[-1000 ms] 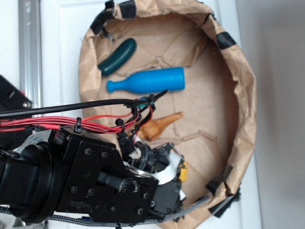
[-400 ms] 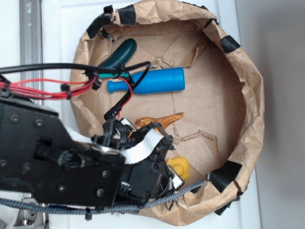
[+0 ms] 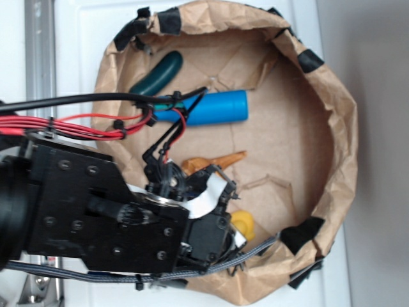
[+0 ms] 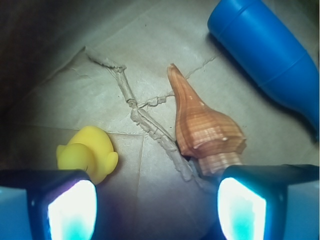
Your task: Grab the yellow duck.
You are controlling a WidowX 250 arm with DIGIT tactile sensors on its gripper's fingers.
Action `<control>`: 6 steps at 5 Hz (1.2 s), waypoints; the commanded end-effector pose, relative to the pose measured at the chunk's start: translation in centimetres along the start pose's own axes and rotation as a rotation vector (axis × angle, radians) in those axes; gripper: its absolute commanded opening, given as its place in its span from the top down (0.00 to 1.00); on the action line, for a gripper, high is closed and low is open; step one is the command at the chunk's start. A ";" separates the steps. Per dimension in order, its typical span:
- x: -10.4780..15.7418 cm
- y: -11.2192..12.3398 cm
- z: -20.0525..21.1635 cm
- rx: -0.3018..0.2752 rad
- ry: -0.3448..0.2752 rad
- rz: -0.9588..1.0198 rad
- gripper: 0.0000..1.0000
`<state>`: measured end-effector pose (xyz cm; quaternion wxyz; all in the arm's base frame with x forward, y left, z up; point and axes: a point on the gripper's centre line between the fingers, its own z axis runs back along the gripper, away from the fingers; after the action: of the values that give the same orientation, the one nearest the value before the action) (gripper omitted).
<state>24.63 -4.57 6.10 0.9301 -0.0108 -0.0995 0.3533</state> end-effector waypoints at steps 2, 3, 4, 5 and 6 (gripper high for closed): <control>1.1 -1.8 -0.9 -0.023 -0.009 0.015 0.00; 1.4 -1.8 -0.3 -0.035 -0.003 0.019 0.00; 2.1 -1.3 1.0 -0.056 -0.018 0.044 0.00; 2.2 -1.4 0.7 -0.050 -0.010 0.042 0.00; 2.0 -1.6 0.7 -0.053 -0.010 0.037 0.00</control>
<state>26.07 -4.49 6.29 0.9243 -0.0176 -0.0942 0.3695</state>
